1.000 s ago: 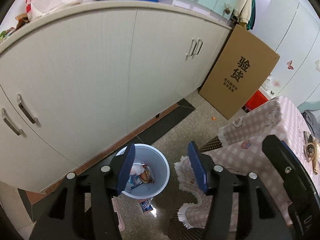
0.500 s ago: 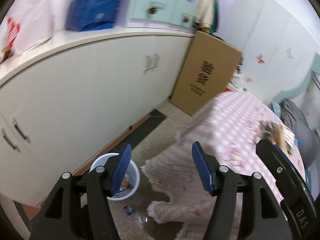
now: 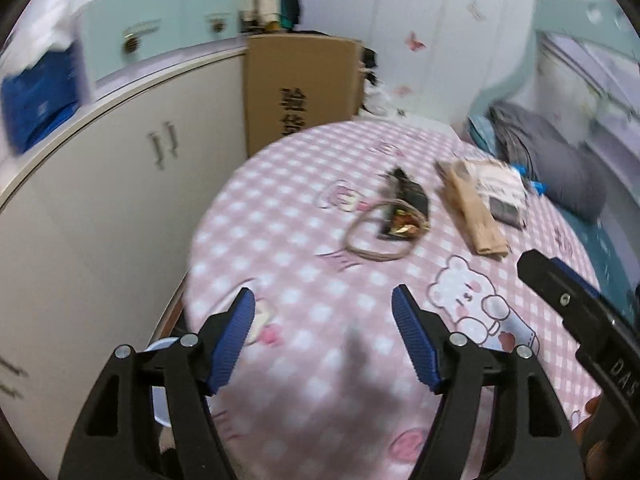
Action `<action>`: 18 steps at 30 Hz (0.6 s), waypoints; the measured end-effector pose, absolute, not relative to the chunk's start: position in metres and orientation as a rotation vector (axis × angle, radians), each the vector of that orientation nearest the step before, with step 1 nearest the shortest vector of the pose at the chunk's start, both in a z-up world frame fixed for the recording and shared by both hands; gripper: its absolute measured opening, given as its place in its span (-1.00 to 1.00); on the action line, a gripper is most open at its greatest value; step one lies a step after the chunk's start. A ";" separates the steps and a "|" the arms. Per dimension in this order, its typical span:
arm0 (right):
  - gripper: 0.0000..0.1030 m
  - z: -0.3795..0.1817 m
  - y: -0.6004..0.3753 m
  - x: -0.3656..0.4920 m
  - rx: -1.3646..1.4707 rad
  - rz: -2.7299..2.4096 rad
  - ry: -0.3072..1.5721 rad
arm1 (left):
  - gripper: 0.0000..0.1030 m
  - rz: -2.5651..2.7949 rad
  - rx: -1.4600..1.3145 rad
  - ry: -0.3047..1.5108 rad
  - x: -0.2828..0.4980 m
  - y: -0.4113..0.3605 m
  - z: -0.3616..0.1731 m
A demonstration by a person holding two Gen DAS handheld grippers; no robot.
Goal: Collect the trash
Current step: 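Move both open tools back over the table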
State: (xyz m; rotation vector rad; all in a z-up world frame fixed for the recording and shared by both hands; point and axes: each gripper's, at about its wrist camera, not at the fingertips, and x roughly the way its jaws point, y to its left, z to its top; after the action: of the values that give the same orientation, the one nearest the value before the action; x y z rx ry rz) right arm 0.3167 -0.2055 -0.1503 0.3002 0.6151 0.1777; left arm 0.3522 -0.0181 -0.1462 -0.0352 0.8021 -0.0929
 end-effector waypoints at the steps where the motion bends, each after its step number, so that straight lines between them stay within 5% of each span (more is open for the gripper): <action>1: 0.19 -0.153 -0.211 0.320 0.304 0.168 0.621 | 0.36 -0.109 -0.015 0.802 0.356 -0.025 -0.148; 12: 0.20 -0.169 -0.244 0.366 0.296 0.129 0.700 | 0.35 -0.241 0.187 0.850 0.402 -0.080 -0.176; 18: 0.21 -0.181 -0.242 0.392 0.256 0.132 0.777 | 0.15 -0.271 0.168 0.887 0.420 -0.081 -0.181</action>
State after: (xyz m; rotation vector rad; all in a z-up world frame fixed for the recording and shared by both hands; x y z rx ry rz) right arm 0.3920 -0.2423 -0.1808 0.2557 0.7767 0.1316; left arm 0.4197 -0.0808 -0.1807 0.1675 0.8870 -0.2712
